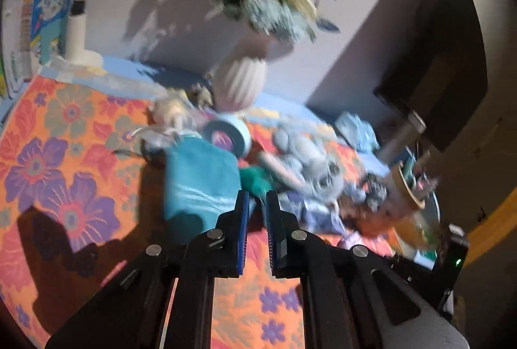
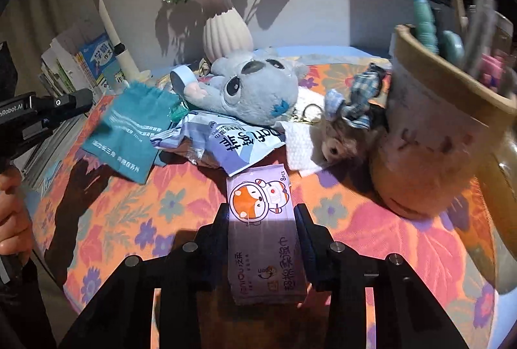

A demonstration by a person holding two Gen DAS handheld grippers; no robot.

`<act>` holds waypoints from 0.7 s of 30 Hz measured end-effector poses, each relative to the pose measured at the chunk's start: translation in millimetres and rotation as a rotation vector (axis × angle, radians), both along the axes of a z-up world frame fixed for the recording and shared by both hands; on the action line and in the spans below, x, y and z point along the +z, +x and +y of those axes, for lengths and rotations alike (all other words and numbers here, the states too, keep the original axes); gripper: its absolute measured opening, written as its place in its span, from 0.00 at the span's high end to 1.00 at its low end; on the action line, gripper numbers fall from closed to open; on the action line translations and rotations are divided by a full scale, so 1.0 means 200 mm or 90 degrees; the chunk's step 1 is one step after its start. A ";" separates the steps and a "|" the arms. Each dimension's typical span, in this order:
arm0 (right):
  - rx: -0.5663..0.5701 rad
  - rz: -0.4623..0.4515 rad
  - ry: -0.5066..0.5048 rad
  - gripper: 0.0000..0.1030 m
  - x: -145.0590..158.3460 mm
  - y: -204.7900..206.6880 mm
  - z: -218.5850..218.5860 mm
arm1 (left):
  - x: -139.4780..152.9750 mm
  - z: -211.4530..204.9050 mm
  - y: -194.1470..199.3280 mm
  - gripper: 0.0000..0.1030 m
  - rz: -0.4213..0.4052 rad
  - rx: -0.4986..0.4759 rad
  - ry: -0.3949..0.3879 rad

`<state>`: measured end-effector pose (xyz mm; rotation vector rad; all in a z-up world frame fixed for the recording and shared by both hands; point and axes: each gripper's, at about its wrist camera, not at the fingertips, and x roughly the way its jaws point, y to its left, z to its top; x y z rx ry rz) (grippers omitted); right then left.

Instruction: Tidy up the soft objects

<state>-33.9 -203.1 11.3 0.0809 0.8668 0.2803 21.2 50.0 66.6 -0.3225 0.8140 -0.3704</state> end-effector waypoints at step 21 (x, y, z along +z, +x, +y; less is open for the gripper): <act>0.006 0.017 -0.014 0.63 -0.07 -0.01 -0.03 | -0.38 -0.22 0.18 0.05 0.084 0.025 0.269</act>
